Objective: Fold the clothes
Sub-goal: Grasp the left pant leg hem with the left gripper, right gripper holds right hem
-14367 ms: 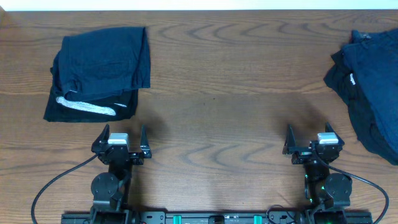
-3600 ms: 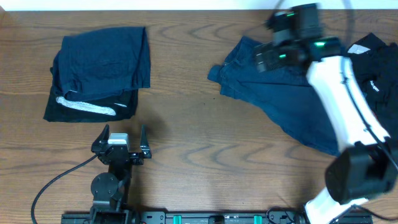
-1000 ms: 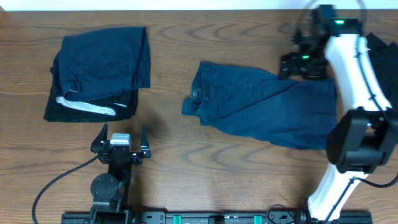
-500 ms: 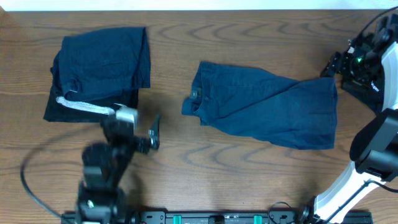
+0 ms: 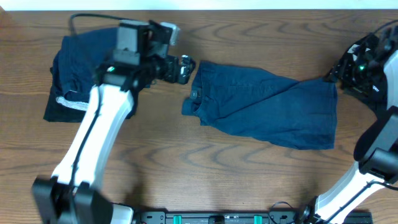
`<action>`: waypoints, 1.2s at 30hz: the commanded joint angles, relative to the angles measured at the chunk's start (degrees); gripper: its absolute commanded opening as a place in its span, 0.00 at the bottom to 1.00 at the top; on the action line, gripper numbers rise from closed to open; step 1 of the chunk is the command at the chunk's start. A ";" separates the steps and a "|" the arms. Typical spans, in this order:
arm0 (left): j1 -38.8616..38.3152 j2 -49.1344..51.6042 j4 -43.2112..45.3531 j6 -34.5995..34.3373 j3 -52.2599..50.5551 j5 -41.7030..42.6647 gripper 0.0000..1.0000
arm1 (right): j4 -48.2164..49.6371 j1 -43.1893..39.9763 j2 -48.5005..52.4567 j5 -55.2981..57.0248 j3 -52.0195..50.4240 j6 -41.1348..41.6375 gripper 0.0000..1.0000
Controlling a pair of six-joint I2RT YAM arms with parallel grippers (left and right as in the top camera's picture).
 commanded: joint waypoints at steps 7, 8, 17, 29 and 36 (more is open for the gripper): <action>-0.44 10.08 9.25 -1.53 1.27 4.09 0.98 | 11.87 -7.21 -0.81 -9.42 -9.75 -1.60 0.67; -0.46 10.75 9.90 -1.64 1.27 4.09 1.00 | 14.03 -7.58 -0.81 -11.04 -11.04 -1.62 0.65; -0.83 15.61 14.16 -1.64 1.27 4.09 0.93 | 35.34 -7.96 -0.79 -22.16 -23.02 -1.97 0.66; -1.09 19.02 17.40 -1.62 1.27 4.07 0.93 | 42.10 -7.21 -0.72 -24.26 -23.78 0.04 0.67; -1.09 19.28 18.45 -1.62 1.27 4.07 0.93 | 43.65 -3.45 -0.59 -19.93 -23.82 0.24 0.67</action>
